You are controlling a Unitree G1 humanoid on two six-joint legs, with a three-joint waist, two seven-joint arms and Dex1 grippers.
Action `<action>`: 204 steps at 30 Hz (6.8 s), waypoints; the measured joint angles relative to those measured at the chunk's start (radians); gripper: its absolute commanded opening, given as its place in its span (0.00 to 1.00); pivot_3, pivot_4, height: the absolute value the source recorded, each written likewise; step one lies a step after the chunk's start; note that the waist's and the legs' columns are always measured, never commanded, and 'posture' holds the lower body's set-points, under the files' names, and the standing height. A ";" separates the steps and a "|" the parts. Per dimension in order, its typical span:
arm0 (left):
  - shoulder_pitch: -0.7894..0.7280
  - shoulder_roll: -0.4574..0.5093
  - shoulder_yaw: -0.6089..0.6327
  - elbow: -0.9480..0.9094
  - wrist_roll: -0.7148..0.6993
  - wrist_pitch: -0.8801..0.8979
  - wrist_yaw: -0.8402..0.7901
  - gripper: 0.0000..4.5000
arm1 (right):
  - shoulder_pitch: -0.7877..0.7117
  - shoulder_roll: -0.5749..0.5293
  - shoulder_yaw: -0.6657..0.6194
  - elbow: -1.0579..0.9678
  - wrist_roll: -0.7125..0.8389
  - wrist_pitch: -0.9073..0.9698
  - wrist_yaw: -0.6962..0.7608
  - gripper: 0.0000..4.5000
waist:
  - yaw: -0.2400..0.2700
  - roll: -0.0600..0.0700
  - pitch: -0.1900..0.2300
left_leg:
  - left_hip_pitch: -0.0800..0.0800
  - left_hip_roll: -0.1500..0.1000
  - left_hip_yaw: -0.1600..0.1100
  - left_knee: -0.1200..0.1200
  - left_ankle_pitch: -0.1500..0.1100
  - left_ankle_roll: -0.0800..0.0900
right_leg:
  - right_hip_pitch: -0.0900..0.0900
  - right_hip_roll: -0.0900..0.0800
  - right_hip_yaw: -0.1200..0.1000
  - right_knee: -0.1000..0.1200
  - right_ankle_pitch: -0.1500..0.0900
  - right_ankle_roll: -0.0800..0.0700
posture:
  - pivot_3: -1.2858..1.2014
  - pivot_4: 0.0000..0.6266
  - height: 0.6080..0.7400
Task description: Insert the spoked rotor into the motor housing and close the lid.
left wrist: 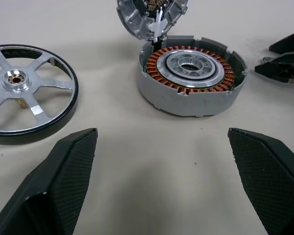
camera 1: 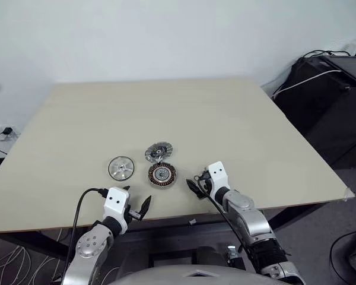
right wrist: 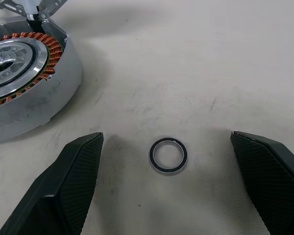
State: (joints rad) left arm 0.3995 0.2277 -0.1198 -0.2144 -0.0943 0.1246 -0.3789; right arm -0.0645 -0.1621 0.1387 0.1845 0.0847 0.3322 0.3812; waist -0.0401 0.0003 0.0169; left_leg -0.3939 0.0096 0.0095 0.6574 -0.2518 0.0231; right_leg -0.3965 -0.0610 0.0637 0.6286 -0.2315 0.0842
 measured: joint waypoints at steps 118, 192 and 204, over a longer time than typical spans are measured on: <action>0.019 -0.011 -0.004 0.003 -0.005 -0.003 0.030 1.00 | -0.265 0.092 0.285 0.068 -0.139 0.131 0.069 0.01 | -0.021 0.001 0.000 | 0.000 -0.002 -0.002 -0.001 0.000 -0.001 | 0.000 0.001 -0.001 0.001 0.002 -0.003 | 0.52 0.00 1.00; -0.417 -0.070 0.384 0.355 -0.435 0.328 -0.002 0.23 | 0.269 -0.183 0.091 -0.465 0.145 -0.027 0.251 0.00 | 0.020 -0.012 0.001 | 0.000 -0.002 -0.003 0.002 0.000 -0.001 | 0.002 0.002 -0.003 0.000 0.000 0.000 | 0.52 0.00 1.00; -0.367 -0.147 0.421 0.293 -0.489 0.284 0.021 0.15 | 0.269 -0.181 0.102 -0.437 0.137 -0.044 0.252 0.00 | 0.013 -0.012 0.000 | 0.001 -0.001 -0.003 0.003 -0.001 -0.002 | 0.003 0.002 -0.003 0.000 0.000 0.001 | 0.52 0.00 1.00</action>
State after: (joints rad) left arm 0.0323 0.0806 0.3016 0.0785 -0.5831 0.4084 -0.3577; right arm 0.2047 -0.3429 0.2405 -0.2522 0.2218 0.2877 0.6335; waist -0.0273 -0.0118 0.0166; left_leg -0.3929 0.0089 0.0066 0.6606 -0.2523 0.0214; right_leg -0.3934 -0.0591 0.0607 0.6288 -0.2311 0.0852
